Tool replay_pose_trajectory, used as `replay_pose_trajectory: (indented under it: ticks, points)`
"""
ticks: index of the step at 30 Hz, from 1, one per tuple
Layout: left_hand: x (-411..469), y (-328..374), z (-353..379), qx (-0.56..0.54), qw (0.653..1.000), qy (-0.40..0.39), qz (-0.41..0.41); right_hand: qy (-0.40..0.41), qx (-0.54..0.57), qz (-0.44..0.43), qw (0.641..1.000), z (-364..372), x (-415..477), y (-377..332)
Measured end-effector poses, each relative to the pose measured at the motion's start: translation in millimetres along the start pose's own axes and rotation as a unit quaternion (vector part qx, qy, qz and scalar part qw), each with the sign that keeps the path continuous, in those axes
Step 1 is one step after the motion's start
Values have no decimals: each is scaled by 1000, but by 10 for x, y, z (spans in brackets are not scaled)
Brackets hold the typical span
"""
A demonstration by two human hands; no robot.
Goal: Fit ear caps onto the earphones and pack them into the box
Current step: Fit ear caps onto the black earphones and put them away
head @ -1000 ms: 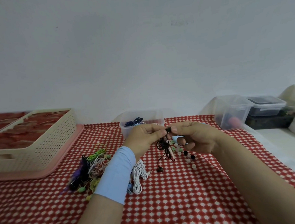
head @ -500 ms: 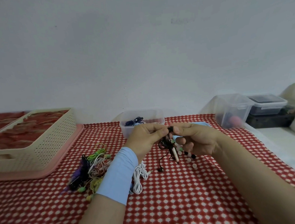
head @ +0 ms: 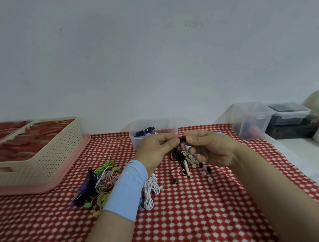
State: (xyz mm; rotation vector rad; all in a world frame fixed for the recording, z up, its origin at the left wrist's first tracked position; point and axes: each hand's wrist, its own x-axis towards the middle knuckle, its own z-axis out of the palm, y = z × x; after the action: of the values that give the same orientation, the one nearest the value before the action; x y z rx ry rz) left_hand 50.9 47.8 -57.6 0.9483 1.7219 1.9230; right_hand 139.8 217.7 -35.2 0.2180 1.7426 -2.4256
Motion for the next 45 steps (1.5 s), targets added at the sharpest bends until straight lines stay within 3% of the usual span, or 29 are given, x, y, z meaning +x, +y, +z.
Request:
replay_pose_trajectory:
  ticks: [11, 24, 31, 35, 41, 43, 45]
  points:
    - [-11, -7, 24, -39, 999, -15, 9, 16, 26, 21, 999, 30, 18, 19]
    - [21, -89, 3, 5, 1000, -7, 22, 53, -56, 36, 996, 16, 20, -13]
    - [39, -139, -36, 16, 1000, 19, -17, 135, -236, -100, 957, 75, -55, -81]
    - [49, -123, -43, -28, 998, 34, -55, 184, -323, -203, 906, 133, -6, -32]
    - [42, -79, 7, -106, 990, 35, -91, 227, -434, -278, 826, 128, 59, 76]
    - [34, -52, 18, -139, 985, 28, -100, 229, -422, -294, 826, 139, 73, 113]
    - [29, -33, 31, -164, 980, 22, -108, 216, -371, -299, 852, 162, 78, 133]
